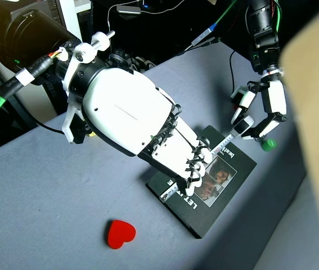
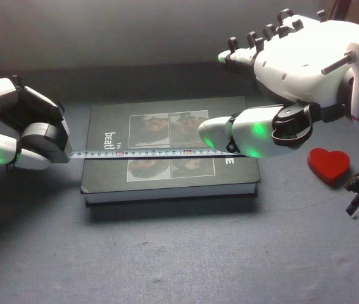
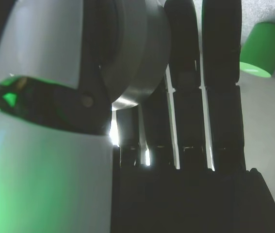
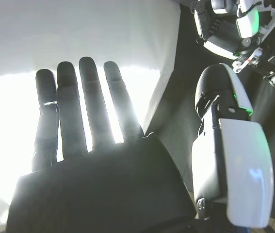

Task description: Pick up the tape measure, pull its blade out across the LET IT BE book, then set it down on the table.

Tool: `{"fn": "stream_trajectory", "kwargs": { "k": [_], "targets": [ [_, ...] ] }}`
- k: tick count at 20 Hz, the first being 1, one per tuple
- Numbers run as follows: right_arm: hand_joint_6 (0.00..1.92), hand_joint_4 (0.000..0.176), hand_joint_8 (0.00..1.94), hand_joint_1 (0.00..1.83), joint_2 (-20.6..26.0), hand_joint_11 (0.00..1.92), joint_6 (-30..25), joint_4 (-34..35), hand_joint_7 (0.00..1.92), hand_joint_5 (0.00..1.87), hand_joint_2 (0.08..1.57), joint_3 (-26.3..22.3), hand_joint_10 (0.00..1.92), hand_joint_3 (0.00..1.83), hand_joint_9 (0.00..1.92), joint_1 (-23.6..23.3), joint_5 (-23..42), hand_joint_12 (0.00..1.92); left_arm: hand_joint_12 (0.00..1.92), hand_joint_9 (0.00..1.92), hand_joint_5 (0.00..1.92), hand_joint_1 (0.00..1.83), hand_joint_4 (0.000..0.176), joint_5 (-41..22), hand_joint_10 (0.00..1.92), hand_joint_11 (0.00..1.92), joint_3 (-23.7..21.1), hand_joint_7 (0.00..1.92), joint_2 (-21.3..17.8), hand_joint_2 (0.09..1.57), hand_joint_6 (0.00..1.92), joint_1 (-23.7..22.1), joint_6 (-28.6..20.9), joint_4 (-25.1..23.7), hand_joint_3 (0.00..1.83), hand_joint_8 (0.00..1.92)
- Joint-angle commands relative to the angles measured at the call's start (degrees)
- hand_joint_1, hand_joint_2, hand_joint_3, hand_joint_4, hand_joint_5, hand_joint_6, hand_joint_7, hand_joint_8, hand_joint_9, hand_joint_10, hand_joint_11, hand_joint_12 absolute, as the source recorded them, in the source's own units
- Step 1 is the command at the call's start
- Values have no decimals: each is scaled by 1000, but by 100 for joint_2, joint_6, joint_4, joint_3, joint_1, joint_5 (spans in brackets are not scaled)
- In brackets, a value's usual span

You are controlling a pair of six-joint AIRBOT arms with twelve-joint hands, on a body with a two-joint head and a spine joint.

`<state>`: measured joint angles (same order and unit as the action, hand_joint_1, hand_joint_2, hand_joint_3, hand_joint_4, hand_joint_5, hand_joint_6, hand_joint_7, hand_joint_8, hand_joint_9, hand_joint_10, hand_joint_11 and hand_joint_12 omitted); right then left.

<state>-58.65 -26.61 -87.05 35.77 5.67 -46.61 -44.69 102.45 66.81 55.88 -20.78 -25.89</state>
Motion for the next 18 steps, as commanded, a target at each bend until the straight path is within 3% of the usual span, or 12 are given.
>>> {"fn": "stream_trajectory", "kwargs": {
  "k": [1, 6, 12, 13, 14, 18],
  "targets": [
    [0, 0, 0, 9, 31, 0, -25, -450, 264, 186, 1081, -2, 0, 0, 265, -31, -52, 772, 718, 1115, 1015, 1398, 0, -511, 921, 1059, 50, 1301, 14, 1034, 815, -22, -48, 320, 0, 335],
    [0, 0, 1, 17, 31, 0, -26, -456, 252, 186, 1076, -2, 2, 0, 237, -33, -52, 708, 719, 1129, 1010, 1398, 0, -538, 903, 1061, 59, 1298, 14, 1034, 823, 7, -48, 356, 0, 330],
    [1, 0, 2, 27, 30, 0, -26, -459, 266, 198, 1074, -3, 4, 0, 263, -29, -51, 776, 720, 1123, 1004, 1398, 0, -583, 908, 1058, 76, 1304, 12, 1034, 819, -15, -48, 391, 0, 331],
    [0, 0, 3, 29, 30, 0, -26, -459, 271, 193, 1073, -3, 6, 0, 269, -27, -51, 782, 1261, 1161, 1020, 1482, 0, -586, 757, 923, 68, 1342, 5, 1031, 737, -55, -48, 402, 0, 214],
    [0, 0, 3, 26, 31, 0, -26, -459, 272, 187, 1080, -3, 5, 2, 271, -22, -56, 780, 1375, 1161, 1024, 1498, 0, -568, 736, 890, 25, 1354, -32, 1031, 720, -127, -48, 441, 0, 188],
    [0, 0, 1, 24, 30, 0, -25, -465, 268, 174, 1085, -3, 8, 3, 284, -13, -72, 782, 1392, 1155, 1023, 1502, 0, -360, 733, 908, -390, 1354, -376, 1030, 714, -353, -6, 417, 0, 182]
  ]
}}
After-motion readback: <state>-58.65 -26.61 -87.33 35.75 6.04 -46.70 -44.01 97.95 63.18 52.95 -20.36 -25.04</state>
